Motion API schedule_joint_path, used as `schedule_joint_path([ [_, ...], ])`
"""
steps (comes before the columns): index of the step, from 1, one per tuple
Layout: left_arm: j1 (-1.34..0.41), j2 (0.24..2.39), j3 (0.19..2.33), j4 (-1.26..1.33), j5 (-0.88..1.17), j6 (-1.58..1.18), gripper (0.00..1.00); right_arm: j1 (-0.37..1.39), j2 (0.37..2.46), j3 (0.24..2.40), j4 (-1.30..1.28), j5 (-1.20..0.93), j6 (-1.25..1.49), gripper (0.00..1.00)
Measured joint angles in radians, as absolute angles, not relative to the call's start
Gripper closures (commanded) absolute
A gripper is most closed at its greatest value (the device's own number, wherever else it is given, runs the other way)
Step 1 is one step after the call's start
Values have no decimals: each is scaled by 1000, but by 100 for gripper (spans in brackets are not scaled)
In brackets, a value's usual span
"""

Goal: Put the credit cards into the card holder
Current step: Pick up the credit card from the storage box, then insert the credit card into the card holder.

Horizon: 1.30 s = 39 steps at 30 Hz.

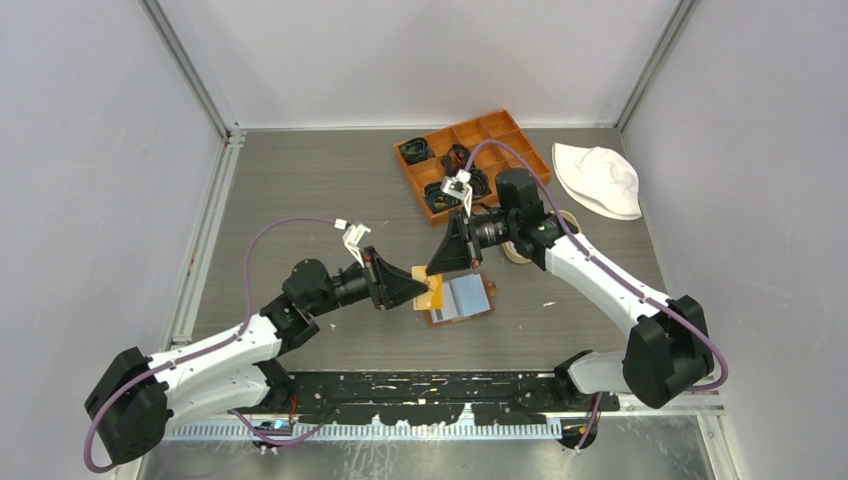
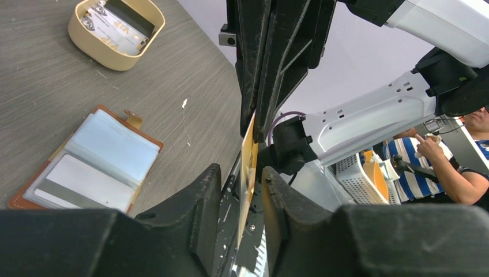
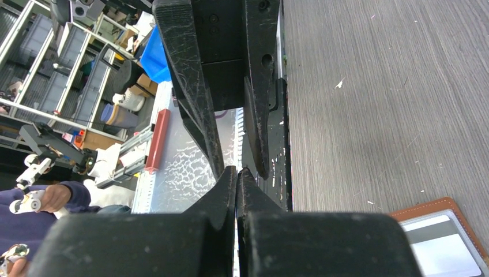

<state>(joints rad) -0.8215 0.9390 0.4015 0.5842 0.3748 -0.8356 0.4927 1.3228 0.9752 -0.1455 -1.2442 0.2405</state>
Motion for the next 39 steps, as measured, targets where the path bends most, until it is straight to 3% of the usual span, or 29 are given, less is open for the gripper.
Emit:
schedule_joint_path([
  [12,-815,943,402,590,379,-833,69,496,1323,975,-155,-1248,221,99],
  [13,-814,942,402,589,381,-832,72,496,1323,975,-156,-1248,218,99],
  [15,-810,940,402,586,387,-831,98,496,1324,975,-159,-1249,212,99],
  [17,-808,941,402,586,394,-827,100,496,1327,975,-160,-1248,204,97],
  [22,-804,942,403,583,416,-831,100,496,1332,981,-216,-1240,133,56],
  [24,-803,942,403,582,412,-837,100,494,1330,1001,-316,-1200,12,47],
  [27,-803,923,372,575,380,-875,100,474,1302,1023,-475,-1087,-239,43],
  [32,-803,883,251,562,283,-965,100,384,1147,935,-607,-865,-691,13],
  [34,-803,893,223,548,247,-992,100,371,1104,872,-634,-787,-849,9],
  [39,-804,1009,222,598,197,-1045,100,372,1155,789,-712,-636,-1135,11],
])
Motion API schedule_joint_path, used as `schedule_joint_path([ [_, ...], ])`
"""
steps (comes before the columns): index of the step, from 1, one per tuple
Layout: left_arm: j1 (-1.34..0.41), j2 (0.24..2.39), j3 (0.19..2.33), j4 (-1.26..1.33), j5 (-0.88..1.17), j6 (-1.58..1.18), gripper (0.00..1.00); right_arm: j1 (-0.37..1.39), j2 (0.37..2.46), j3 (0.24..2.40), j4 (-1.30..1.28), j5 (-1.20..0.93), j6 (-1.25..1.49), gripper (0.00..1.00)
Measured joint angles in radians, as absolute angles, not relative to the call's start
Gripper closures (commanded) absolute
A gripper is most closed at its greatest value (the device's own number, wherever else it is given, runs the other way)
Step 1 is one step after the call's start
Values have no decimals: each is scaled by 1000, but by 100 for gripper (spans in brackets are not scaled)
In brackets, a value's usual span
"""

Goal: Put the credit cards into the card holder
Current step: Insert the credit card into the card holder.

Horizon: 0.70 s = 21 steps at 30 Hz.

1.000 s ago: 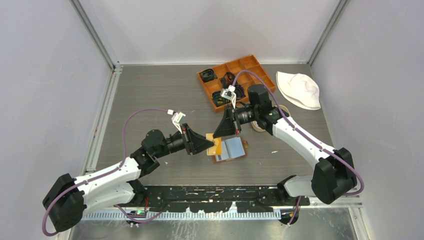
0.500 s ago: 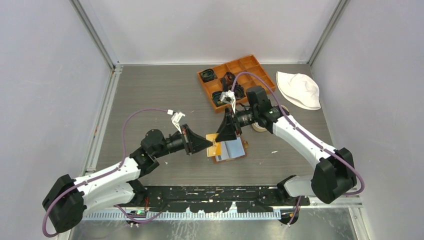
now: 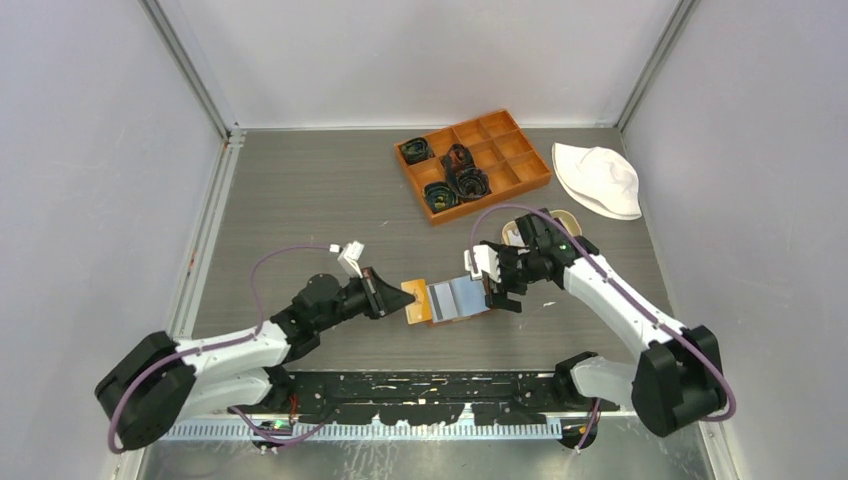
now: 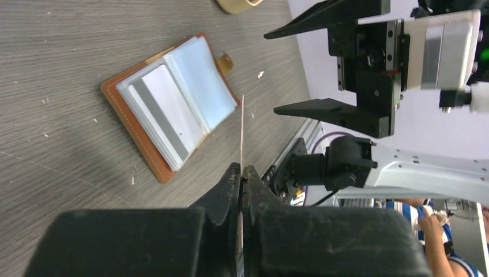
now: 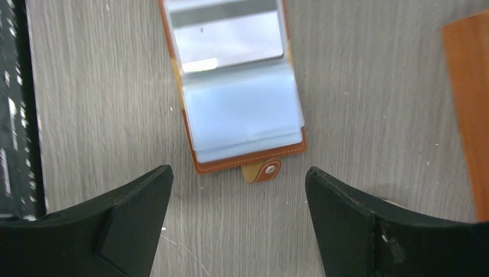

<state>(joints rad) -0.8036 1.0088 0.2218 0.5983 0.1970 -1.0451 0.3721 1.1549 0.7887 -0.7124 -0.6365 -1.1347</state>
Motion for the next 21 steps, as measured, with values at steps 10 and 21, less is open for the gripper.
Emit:
schedule_joint_path([
  [10,-852,1277,290,732,125,-1077,100,372,1277,747,-713,-489,-1338,0],
  [21,-869,1473,381,770,38,-1120,100,392,1422,745,-666,-421,-1332,9],
])
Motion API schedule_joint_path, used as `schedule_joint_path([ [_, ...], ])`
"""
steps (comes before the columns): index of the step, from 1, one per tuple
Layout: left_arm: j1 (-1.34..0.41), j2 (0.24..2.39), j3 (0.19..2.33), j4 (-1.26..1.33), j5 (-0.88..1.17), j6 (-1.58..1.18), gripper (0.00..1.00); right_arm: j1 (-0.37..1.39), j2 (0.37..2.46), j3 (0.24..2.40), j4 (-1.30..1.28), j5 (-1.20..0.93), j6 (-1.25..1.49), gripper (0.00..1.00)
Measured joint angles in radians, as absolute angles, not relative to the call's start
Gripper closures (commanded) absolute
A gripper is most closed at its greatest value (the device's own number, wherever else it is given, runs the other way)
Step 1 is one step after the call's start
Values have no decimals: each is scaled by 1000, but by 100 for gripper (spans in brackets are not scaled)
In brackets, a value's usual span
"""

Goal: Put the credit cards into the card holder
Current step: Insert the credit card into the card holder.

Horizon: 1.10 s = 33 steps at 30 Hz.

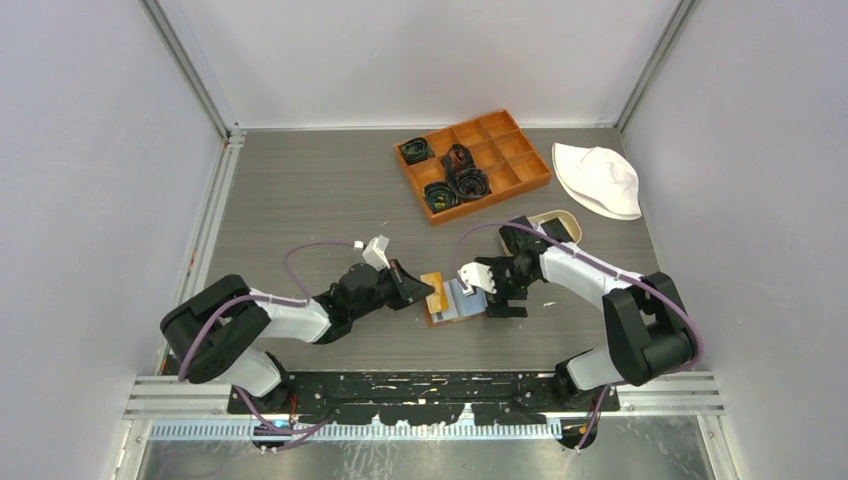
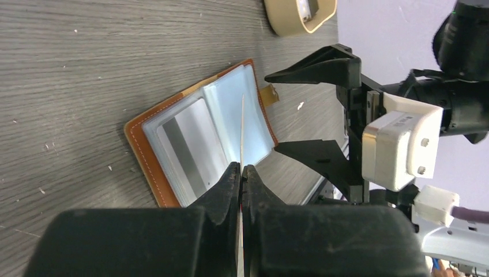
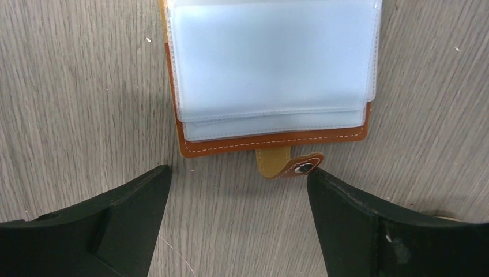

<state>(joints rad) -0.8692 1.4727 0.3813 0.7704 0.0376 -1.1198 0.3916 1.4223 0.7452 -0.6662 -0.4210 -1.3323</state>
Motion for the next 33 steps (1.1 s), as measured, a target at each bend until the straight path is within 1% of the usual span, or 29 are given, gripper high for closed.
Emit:
schedule_joint_path([
  [7,-897,1569,434,775,-8,-1149,100,406,1450,771,-662,-417,-1302,18],
  [12,-902,1650,439,835,-39,-1156,100,419,1458,776,-656,-417,-1287,23],
  [24,-903,1784,430,1052,-64,-1203,100,445,1496,794,-674,-416,-1277,31],
  [33,-917,1791,391,1090,-92,-1235,100,454,1506,804,-683,-413,-1263,33],
])
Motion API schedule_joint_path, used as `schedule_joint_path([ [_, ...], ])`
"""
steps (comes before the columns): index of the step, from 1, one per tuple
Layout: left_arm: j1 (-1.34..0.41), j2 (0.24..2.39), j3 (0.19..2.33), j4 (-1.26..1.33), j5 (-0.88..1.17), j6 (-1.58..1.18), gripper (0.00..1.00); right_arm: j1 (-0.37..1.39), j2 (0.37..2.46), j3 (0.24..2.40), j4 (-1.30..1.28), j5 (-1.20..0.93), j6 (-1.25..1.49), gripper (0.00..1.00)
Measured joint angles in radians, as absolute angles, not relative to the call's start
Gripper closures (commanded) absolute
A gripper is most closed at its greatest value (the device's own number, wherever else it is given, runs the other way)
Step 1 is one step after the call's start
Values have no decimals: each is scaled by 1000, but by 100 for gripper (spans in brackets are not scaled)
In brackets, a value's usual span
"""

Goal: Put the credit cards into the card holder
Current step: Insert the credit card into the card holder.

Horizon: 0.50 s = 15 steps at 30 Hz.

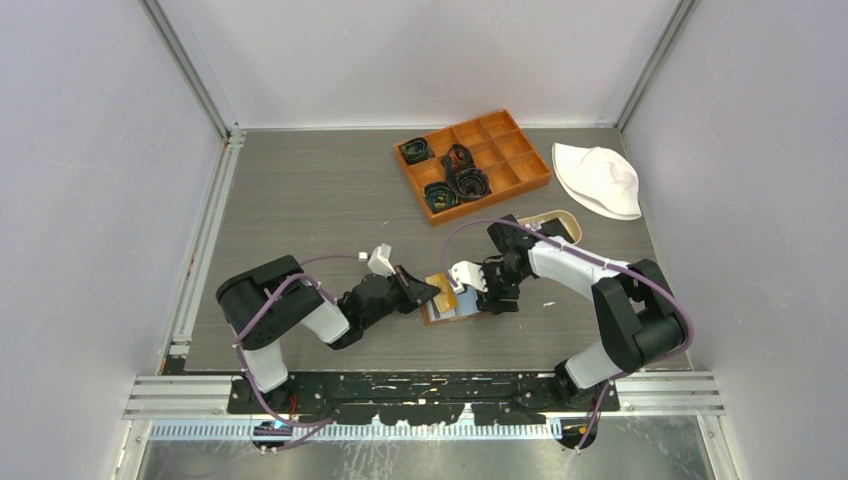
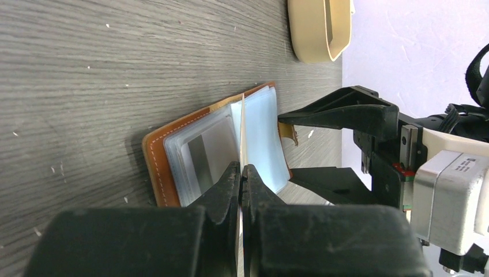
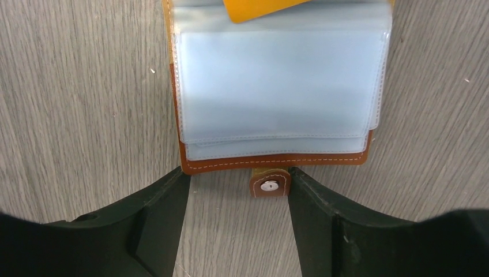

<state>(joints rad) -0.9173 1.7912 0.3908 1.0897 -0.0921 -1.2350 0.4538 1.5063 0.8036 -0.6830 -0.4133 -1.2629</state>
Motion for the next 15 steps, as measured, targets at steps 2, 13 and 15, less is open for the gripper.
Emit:
schedule_joint_path([
  [2,-924,1783,388,1082,-101,-1243,100,456,1506,804,-684,-411,-1261,34],
  [13,-936,1788,391,1081,-110,-1265,100,461,1509,809,-690,-408,-1256,37],
  [15,-938,1795,393,1080,-110,-1275,100,463,1514,813,-691,-408,-1255,37],
])
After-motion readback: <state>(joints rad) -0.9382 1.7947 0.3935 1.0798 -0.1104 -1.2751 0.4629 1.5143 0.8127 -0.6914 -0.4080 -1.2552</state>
